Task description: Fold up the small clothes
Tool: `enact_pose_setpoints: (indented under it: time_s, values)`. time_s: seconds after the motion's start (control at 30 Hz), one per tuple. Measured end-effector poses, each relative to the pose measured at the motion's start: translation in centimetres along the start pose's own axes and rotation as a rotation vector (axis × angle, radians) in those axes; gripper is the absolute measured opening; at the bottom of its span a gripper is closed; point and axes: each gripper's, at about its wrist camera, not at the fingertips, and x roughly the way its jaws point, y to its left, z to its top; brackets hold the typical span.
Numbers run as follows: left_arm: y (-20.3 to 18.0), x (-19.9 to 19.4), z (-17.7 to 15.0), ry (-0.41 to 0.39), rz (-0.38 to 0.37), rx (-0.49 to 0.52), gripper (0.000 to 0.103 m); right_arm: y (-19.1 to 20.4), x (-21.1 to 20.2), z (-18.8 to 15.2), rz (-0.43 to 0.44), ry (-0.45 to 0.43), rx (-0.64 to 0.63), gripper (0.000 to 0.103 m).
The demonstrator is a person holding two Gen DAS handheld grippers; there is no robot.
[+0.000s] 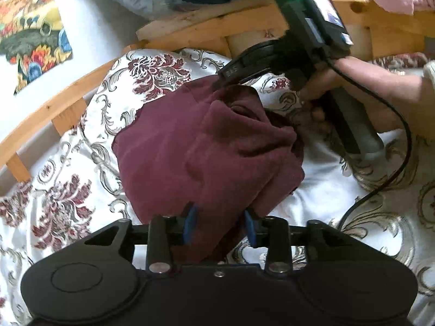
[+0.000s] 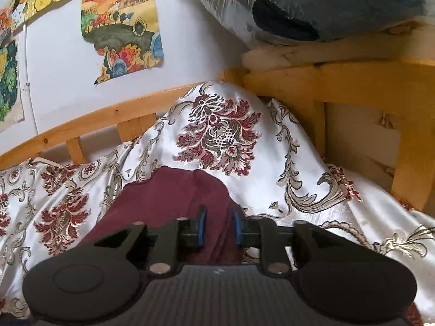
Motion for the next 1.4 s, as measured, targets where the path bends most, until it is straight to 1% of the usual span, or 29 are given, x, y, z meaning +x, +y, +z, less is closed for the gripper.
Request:
enact_pose_setpoints:
  time_s: [0.03,0.07,0.1,0.13,0.17,0.23,0.27,0.3,0.33,0.4,0.47,0.5,0.57,0.63,0.7,0.73,0.8,0.87,0.9,0.97,1.03,1.17,1.23,1.33,1.4]
  values:
    - [0.2,-0.2,0.0,-0.002,-0.012,-0.022,0.052,-0.1,-0.3,0.0,0.006,-0.001,0.007,0.049]
    - [0.5,-0.4,0.1,-0.006,-0.030,-0.048,0.057,-0.2,-0.7,0.0,0.013,-0.001,0.017,0.052]
    - [0.7,-0.6,0.1,-0.009,-0.047,-0.068,0.066,-0.3,-1.1,-0.1,0.022,-0.001,0.025,0.056]
    - [1.0,-0.9,0.1,-0.014,-0.067,-0.096,0.072,-0.4,-1.5,-0.1,0.030,-0.001,0.032,0.062]
    - [1.2,-1.1,0.0,-0.017,-0.078,-0.116,0.074,-0.3,-1.9,-0.1,0.035,-0.003,0.035,0.065]
    - [1.8,-1.7,0.0,-0.029,-0.099,-0.157,0.082,-0.2,-2.4,0.1,0.042,-0.011,0.043,0.075]
    - [2.1,-2.0,0.0,-0.040,-0.104,-0.174,0.084,-0.2,-2.7,0.2,0.051,-0.012,0.052,0.077]
    - [2.5,-2.5,0.0,-0.057,-0.108,-0.199,0.088,-0.2,-2.9,0.3,0.061,-0.014,0.065,0.082]
    - [3.0,-3.0,0.0,-0.078,-0.108,-0.225,0.091,-0.1,-3.2,0.4,0.067,-0.015,0.076,0.089]
    - [4.1,-3.7,0.0,-0.114,-0.096,-0.280,0.100,0.1,-3.5,0.6,0.076,-0.008,0.085,0.095]
    - [5.5,-4.2,-0.1,-0.152,-0.069,-0.353,0.102,0.6,-3.6,0.6,0.086,0.010,0.077,0.099]
    - [6.0,-4.2,-0.1,-0.157,-0.053,-0.384,0.102,0.9,-3.6,0.6,0.093,0.024,0.065,0.102]
    - [7.0,-3.5,0.0,-0.130,-0.018,-0.436,0.102,1.6,-3.3,0.4,0.105,0.068,0.027,0.103]
    - [7.8,-2.3,0.0,-0.081,0.006,-0.485,0.102,2.1,-2.7,0.1,0.104,0.137,-0.033,0.103]
    - [8.7,-0.8,-0.1,-0.023,0.005,-0.545,0.102,2.2,-2.0,-0.5,0.092,0.210,-0.080,0.103]
    - [9.1,-0.1,-0.3,0.009,-0.004,-0.574,0.102,2.1,-1.7,-0.8,0.087,0.253,-0.090,0.103]
    - [9.7,1.3,-0.9,0.084,-0.019,-0.636,0.102,1.5,-1.2,-1.2,0.089,0.304,-0.082,0.103]
    - [10.1,2.4,-1.4,0.152,-0.016,-0.687,0.102,0.8,-1.3,-1.6,0.111,0.306,-0.066,0.103]
    - [10.3,2.6,-1.9,0.166,-0.020,-0.702,0.102,0.6,-1.3,-1.6,0.118,0.307,-0.060,0.103]
    - [10.5,2.7,-2.6,0.170,-0.037,-0.728,0.102,0.3,-1.6,-1.7,0.126,0.301,-0.048,0.103]
    - [10.6,2.6,-2.8,0.169,-0.034,-0.725,0.102,0.3,-1.6,-1.6,0.128,0.288,-0.033,0.103]
    - [10.3,2.6,-2.7,0.169,-0.020,-0.704,0.102,0.1,-2.0,-0.9,0.137,0.213,0.018,0.103]
    - [10.2,2.6,-2.7,0.169,-0.020,-0.700,0.102,0.2,-2.2,-0.8,0.114,0.176,0.025,0.103]
    - [10.3,2.6,-2.8,0.171,-0.024,-0.698,0.102,0.3,-2.1,-0.7,0.053,0.148,0.014,0.103]
    - [10.3,2.6,-2.9,0.170,-0.028,-0.696,0.102,-0.1,-2.2,-0.7,0.016,0.131,0.030,0.103]
